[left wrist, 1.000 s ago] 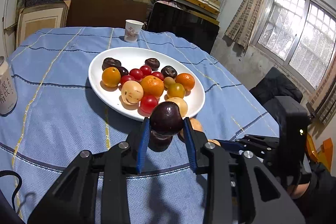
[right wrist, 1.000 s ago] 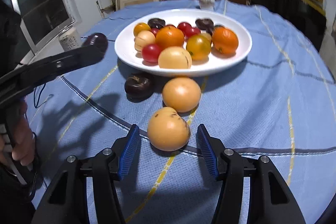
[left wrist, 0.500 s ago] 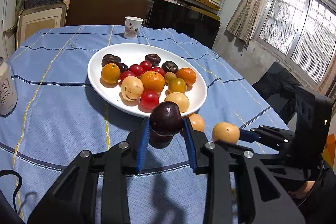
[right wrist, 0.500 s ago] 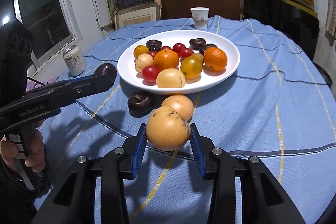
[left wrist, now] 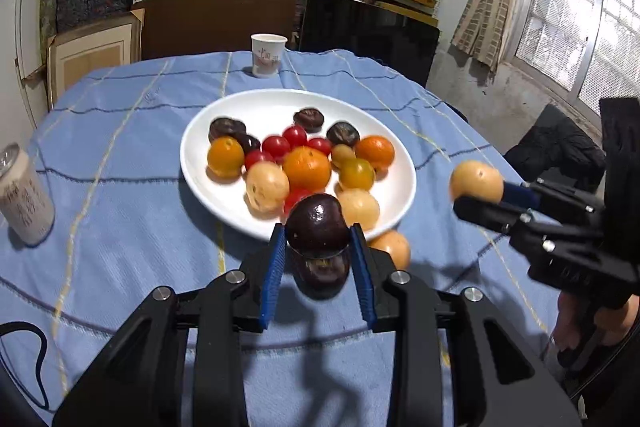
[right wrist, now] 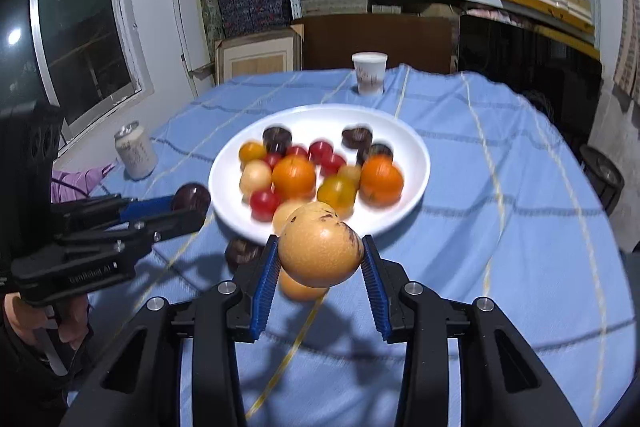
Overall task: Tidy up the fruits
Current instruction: 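Carry the plum and pear over the plate, lower them and open both grippers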
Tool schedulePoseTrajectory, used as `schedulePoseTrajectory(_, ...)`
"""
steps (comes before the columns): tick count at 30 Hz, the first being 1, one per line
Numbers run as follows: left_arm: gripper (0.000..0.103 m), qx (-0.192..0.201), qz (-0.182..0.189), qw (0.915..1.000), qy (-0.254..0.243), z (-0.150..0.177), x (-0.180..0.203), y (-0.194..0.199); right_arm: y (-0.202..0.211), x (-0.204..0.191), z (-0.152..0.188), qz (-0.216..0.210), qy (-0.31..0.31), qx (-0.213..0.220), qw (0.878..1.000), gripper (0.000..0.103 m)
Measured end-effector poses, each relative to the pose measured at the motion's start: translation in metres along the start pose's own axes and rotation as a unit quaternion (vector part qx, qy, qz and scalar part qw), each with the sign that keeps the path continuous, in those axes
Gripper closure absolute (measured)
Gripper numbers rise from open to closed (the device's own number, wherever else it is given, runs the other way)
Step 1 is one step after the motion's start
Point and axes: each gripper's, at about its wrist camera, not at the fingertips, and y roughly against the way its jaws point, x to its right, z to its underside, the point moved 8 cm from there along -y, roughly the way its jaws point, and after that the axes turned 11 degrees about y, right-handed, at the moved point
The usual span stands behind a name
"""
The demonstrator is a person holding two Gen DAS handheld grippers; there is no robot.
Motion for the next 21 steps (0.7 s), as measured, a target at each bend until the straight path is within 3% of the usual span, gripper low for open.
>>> schedulePoseTrajectory(9,0.072,0.005,-0.027,0.9994,-0.019,-0.062,0.007,-0.022,-0.039,0.027,-0.061,-0.021,-0.009,-0.001,1.000,0.062)
schedulePoseTrajectory(16,0.071,-0.042,-0.052,0.9976,-0.014,-0.080,-0.009,-0.075,-0.092,0.035,-0.078,-0.032,-0.012,-0.032,0.999,0.062)
schedulePoseTrajectory(17,0.071,-0.050,-0.055,0.9972,-0.009,-0.080,-0.013,-0.080,-0.096,0.036,-0.079,-0.033,-0.010,-0.035,0.999,0.057)
schedulePoseTrajectory(19,0.066,-0.054,-0.052,0.9972,0.003,-0.080,-0.017,-0.083,-0.096,0.036,-0.077,-0.019,-0.008,-0.027,0.999,0.046)
schedulePoseTrajectory(21,0.048,-0.045,-0.051,0.9977,0.003,-0.079,-0.018,-0.079,-0.092,0.036,-0.074,-0.027,-0.016,-0.018,0.999,0.041)
